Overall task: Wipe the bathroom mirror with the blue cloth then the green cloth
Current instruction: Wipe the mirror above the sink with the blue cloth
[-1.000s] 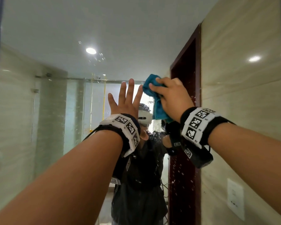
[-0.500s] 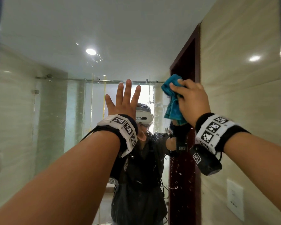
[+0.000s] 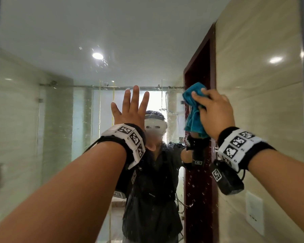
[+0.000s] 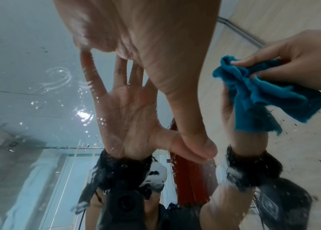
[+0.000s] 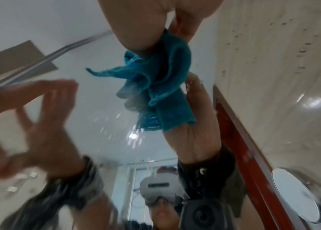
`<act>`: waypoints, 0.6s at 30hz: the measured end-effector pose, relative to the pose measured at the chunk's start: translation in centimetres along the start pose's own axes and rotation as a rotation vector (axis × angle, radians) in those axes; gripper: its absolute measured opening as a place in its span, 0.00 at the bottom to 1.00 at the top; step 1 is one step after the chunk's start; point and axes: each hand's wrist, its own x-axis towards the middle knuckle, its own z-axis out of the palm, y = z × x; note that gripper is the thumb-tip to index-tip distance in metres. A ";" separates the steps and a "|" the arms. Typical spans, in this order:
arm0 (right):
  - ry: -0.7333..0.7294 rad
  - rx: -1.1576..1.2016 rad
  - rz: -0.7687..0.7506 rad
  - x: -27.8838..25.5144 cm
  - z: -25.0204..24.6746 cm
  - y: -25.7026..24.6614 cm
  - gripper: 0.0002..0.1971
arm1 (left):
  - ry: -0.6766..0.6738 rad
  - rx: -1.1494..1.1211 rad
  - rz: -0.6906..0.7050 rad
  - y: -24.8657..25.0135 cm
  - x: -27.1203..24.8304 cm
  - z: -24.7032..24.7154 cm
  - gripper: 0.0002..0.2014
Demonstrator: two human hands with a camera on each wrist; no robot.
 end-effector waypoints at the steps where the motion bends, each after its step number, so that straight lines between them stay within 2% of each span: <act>1: -0.020 0.015 -0.055 -0.9 0.3 -0.3 0.22 | -0.002 0.001 0.002 0.0 0.0 0.0 0.80; 3: -0.058 0.001 -0.167 -2.2 0.9 -0.4 0.22 | -0.015 -0.001 0.004 0.0 0.0 -0.2 0.80; 5: -0.079 -0.006 -0.202 -2.3 0.7 -0.2 0.22 | -0.027 0.008 0.019 -0.1 -0.3 -0.7 0.79; 9: -0.061 0.032 -0.146 -0.4 0.4 -1.0 0.20 | -0.002 0.063 0.035 -2.0 -1.3 -2.9 0.71; 12: -0.029 0.088 -0.049 1.7 0.8 -2.8 0.20 | -0.002 0.009 -0.069 -5.3 -1.3 -3.6 0.72; 14: -0.066 0.091 -0.035 2.6 1.3 -4.6 0.21 | -0.006 -0.012 -0.125 -7.6 -1.1 -3.6 0.73; 16: -0.181 0.116 -0.139 2.9 2.1 -6.7 0.22 | 0.004 -0.026 -0.151 -9.4 -0.9 -3.7 0.73; 18: -0.303 0.042 -0.319 3.0 3.4 -8.8 0.24 | 0.015 -0.062 -0.164 -10.5 -0.7 -3.8 0.73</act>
